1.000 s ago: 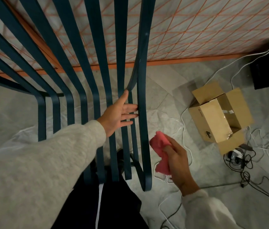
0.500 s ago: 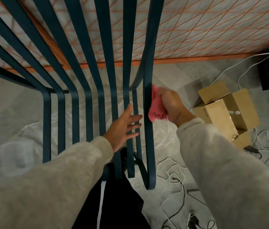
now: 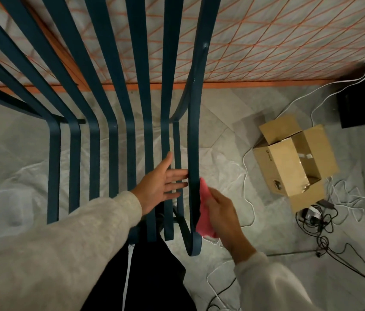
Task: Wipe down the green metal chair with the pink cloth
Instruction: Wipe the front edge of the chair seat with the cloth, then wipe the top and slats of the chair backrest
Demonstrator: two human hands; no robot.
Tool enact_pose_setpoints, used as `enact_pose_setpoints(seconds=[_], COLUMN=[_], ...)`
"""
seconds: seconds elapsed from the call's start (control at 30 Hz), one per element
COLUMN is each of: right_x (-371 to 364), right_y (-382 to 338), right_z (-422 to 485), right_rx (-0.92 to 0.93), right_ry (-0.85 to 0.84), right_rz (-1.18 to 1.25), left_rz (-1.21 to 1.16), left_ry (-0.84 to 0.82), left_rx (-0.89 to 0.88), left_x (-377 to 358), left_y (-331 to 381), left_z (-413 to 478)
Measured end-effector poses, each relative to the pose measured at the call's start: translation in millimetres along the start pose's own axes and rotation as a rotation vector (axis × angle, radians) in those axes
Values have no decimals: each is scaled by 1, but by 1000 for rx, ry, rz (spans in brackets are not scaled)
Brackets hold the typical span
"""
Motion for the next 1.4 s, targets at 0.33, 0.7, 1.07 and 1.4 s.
enact_pose_setpoints(seconds=[0.33,0.7,1.07,1.4], right_x=[-8,-23,-17,14], right_y=[-57,-52,-122,-221], right_z=[34,33,98,97], right_rx=[383,523,831,1048], right_ry=[90,177,399,506], right_rz=[-151,-367,-553,-515], left_rz=[-69,60,43,12], left_ry=[56,136,97,53], left_rx=[0,-166,-337,-455], left_x=[-10,-14,-16,-28], left_y=[-2,87,167,219], left_z=[-4,-8,-14,-43])
Point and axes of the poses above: each hand's wrist, its own z-axis towards the middle knuckle, its own x-axis out of the back of the hand, y = z × x, the point moved 4 cm from there along z, towards the middle knuckle, and after that the axes turned 4 degrees about x, right-handed, at the moved point
